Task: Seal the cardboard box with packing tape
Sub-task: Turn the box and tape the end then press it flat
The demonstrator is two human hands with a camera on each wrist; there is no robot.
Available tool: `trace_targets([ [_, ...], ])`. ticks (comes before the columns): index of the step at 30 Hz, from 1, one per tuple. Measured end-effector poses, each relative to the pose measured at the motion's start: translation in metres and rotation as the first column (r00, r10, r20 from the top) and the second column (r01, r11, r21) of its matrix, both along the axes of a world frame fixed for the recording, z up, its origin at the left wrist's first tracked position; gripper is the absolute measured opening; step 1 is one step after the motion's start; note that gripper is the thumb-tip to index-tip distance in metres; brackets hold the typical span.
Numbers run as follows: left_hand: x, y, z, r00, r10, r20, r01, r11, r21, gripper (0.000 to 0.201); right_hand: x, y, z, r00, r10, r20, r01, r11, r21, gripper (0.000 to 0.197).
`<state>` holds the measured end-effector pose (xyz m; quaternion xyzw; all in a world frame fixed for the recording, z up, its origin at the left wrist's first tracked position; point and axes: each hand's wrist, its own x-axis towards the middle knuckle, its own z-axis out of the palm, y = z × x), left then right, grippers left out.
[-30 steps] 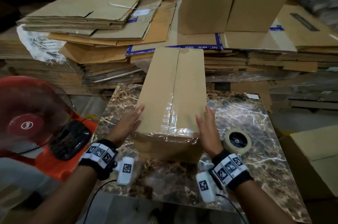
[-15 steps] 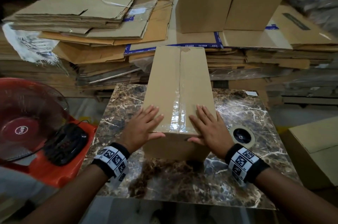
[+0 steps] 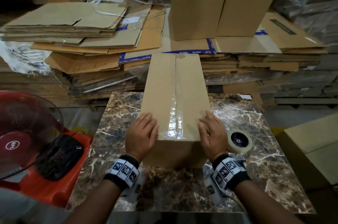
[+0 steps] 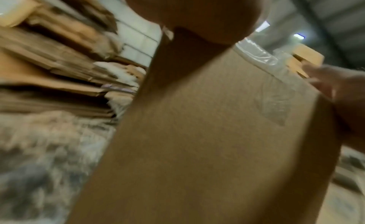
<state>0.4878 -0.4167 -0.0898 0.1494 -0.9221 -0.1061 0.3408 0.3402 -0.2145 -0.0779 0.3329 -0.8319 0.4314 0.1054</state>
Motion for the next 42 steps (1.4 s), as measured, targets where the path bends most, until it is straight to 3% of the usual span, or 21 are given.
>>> trace_targets([
  [1, -0.001, 0.008, -0.004, 0.992, 0.089, -0.088, -0.079, 0.991, 0.108, 0.041, 0.004, -0.003, 0.0, 0.983, -0.098, 0.155, 0.119, 0.984, -0.13, 0.047],
  [3, -0.007, 0.024, -0.008, 0.934, 0.281, -0.218, -0.195, 0.917, 0.347, 0.036, 0.01, -0.009, 0.0, 0.868, -0.21, 0.449, 0.366, 0.882, -0.295, 0.042],
  [5, -0.013, 0.035, -0.009, 0.836, 0.451, -0.312, -0.219, 0.796, 0.564, 0.032, 0.014, -0.013, -0.002, 0.779, -0.23, 0.583, 0.506, 0.78, -0.368, 0.033],
  [7, -0.019, 0.041, -0.008, 0.735, 0.575, -0.36, -0.164, 0.666, 0.728, 0.04, 0.018, -0.014, -0.005, 0.779, -0.207, 0.592, 0.512, 0.755, -0.41, 0.02],
  [9, -0.026, 0.053, -0.008, 0.659, 0.668, -0.346, -0.134, 0.556, 0.82, 0.048, 0.02, -0.014, -0.007, 0.799, -0.199, 0.567, 0.474, 0.788, -0.392, 0.017],
  [12, -0.036, 0.075, -0.007, 0.638, 0.738, -0.219, -0.175, 0.416, 0.892, 0.061, 0.019, -0.01, -0.009, 0.858, -0.201, 0.473, 0.375, 0.874, -0.31, 0.025],
  [13, -0.038, 0.079, -0.009, 0.654, 0.733, -0.187, -0.199, 0.405, 0.892, 0.066, 0.018, -0.007, -0.011, 0.881, -0.187, 0.435, 0.328, 0.903, -0.276, 0.033],
  [15, -0.034, 0.081, -0.013, 0.704, 0.694, -0.148, -0.249, 0.437, 0.864, 0.077, 0.014, -0.001, -0.013, 0.916, -0.142, 0.375, 0.227, 0.955, -0.191, 0.05],
  [17, -0.022, 0.08, -0.014, 0.766, 0.635, -0.096, -0.316, 0.503, 0.805, 0.083, 0.008, 0.004, -0.011, 0.966, -0.138, 0.22, 0.14, 0.99, 0.008, 0.052],
  [20, -0.004, 0.075, 0.003, 0.866, 0.469, -0.173, -0.33, 0.796, 0.507, 0.075, 0.007, 0.004, 0.009, 0.992, -0.08, -0.095, 0.106, 0.945, 0.309, 0.045],
  [22, -0.01, 0.065, 0.023, 0.925, 0.344, -0.159, -0.293, 0.916, 0.274, 0.07, 0.015, -0.005, 0.025, 0.981, -0.048, -0.19, 0.125, 0.901, 0.416, 0.045],
  [25, -0.03, 0.048, 0.035, 0.948, 0.297, 0.118, -0.305, 0.951, 0.059, 0.07, 0.035, -0.032, 0.027, 0.98, -0.021, -0.197, 0.125, 0.835, 0.536, 0.058],
  [28, -0.033, 0.037, 0.027, 0.894, 0.249, 0.373, -0.303, 0.948, 0.092, 0.073, 0.04, -0.033, 0.018, 0.989, -0.013, -0.15, 0.102, 0.789, 0.606, 0.062],
  [32, -0.032, 0.031, 0.028, 0.812, 0.277, 0.514, -0.401, 0.904, 0.146, 0.086, 0.011, 0.008, 0.02, 0.982, -0.179, 0.054, 0.102, 0.757, 0.646, 0.067],
  [34, -0.034, 0.028, 0.033, 0.786, 0.277, 0.552, -0.456, 0.864, 0.215, 0.09, 0.005, 0.02, 0.018, 0.962, -0.155, 0.225, 0.004, 0.832, 0.555, 0.07],
  [36, -0.033, 0.017, 0.034, 0.801, 0.239, 0.549, -0.466, 0.825, 0.32, 0.093, 0.009, 0.018, 0.014, 0.898, -0.045, 0.438, -0.055, 0.975, 0.213, 0.068],
  [38, -0.03, -0.004, 0.028, 0.851, 0.155, 0.502, -0.423, 0.767, 0.482, 0.096, 0.019, 0.012, 0.011, 0.815, 0.053, 0.577, 0.052, 0.985, -0.163, 0.062],
  [40, -0.025, -0.025, 0.022, 0.926, 0.044, 0.375, -0.327, 0.591, 0.738, 0.098, 0.024, 0.007, 0.008, 0.708, 0.045, 0.705, 0.232, 0.928, -0.292, 0.059],
  [42, -0.018, -0.034, 0.017, 0.964, -0.015, 0.264, -0.241, 0.362, 0.9, 0.089, 0.026, 0.003, -0.003, 0.612, 0.008, 0.791, 0.334, 0.904, -0.268, 0.06],
])
